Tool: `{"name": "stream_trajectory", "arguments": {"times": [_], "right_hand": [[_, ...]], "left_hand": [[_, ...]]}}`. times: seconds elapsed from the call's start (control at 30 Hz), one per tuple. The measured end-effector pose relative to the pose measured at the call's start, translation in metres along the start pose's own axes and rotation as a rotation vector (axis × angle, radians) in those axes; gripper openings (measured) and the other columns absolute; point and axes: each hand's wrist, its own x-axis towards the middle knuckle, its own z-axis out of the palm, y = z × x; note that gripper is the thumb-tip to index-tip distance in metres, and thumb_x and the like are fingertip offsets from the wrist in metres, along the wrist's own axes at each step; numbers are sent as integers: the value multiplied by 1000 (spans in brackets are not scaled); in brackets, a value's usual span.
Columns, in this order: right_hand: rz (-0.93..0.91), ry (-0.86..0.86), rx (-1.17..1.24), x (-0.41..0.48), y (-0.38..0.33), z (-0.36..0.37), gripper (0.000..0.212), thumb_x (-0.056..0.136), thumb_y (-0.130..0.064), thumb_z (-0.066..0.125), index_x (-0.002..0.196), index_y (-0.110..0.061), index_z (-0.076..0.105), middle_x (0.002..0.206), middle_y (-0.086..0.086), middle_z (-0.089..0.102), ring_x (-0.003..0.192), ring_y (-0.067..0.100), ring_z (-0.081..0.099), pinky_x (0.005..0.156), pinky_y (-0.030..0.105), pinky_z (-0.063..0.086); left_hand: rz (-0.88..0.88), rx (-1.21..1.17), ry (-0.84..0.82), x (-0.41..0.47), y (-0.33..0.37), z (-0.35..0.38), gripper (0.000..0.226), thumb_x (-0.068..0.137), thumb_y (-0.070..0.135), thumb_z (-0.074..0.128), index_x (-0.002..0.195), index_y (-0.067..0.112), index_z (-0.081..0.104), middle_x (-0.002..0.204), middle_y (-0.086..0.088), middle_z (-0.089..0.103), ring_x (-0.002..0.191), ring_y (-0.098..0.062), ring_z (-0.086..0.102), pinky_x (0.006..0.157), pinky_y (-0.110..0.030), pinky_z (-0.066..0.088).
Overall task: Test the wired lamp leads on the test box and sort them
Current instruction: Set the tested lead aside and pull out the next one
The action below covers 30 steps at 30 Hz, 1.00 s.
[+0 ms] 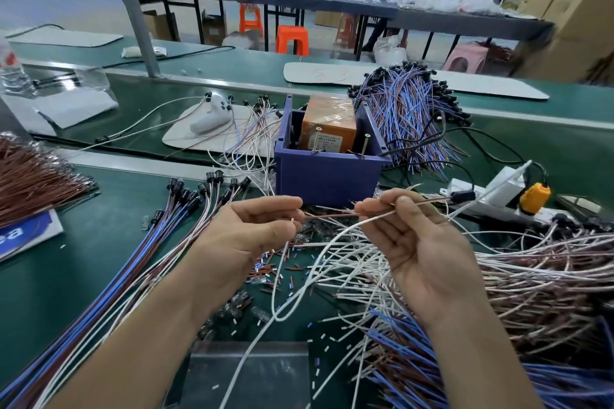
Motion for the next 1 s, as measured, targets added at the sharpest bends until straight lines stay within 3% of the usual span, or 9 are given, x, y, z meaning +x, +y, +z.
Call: {"name": "stream_trajectory", "arguments": {"times": [0.17,0.3,0.47,0.6,0.7,0.8,0.9,0.97,1.0], "right_hand": [[20,-36,-111,-1,1,1,21,84,-13,61,84,-9,81,91,22,76,90,29,77,73,34,62],[47,-1,-172,-2,-2,-1,20,85,-10,62,85,-10,82,91,21,76,86,29,77,71,33,62],[72,47,5,-1,-5,-3,26,83,-18,59,88,-2,79,95,26,75,93,35,75,75,40,63],[69,40,114,-1,-2,-1,29,95,-9,48,89,3,74,68,17,64,78,35,73,69,42,62],[33,14,-124,-4,4,3,35,99,-2,43,89,0,76,54,7,43,55,24,53,52,35,53],[-87,-90,-635,-9,13,7,24,96,-10,57,87,-15,80,53,-2,46,54,18,45,51,26,41],[-145,-192,-962,-13,24,15,9,90,-22,75,86,-26,81,70,-2,70,66,22,62,62,33,52],[-132,-233,-965,-14,27,18,9,92,-20,74,87,-23,82,82,3,75,83,25,69,80,42,55],[-130,-249,-950,-13,27,18,12,94,-19,72,87,-22,82,80,1,76,83,21,71,83,39,55]], "left_hand": [[65,70,45,-2,1,3,28,58,17,86,86,10,84,83,-11,78,76,-14,74,68,-19,57],[49,68,118,-3,4,5,26,56,10,82,82,8,84,84,-14,79,74,-15,75,62,-19,57],[55,25,204,-3,9,7,28,57,1,80,83,9,84,87,-19,78,72,-20,76,61,-21,58],[120,165,227,-4,6,12,40,76,-15,76,90,22,85,86,-15,79,75,-16,75,69,-20,58],[131,214,202,-7,4,19,47,76,-14,77,89,30,85,83,-11,79,73,-12,75,69,-16,56],[110,220,133,-12,3,28,45,77,-13,77,93,28,84,83,-11,79,73,-12,75,70,-16,56],[132,168,127,-15,2,37,45,78,-15,75,93,26,84,81,-12,79,72,-15,75,70,-17,57],[155,115,177,-15,2,38,44,78,-15,74,93,25,84,80,-13,78,70,-16,75,69,-18,56],[154,84,202,-15,1,38,43,78,-15,74,94,23,83,80,-14,78,70,-16,74,69,-18,56]]}}
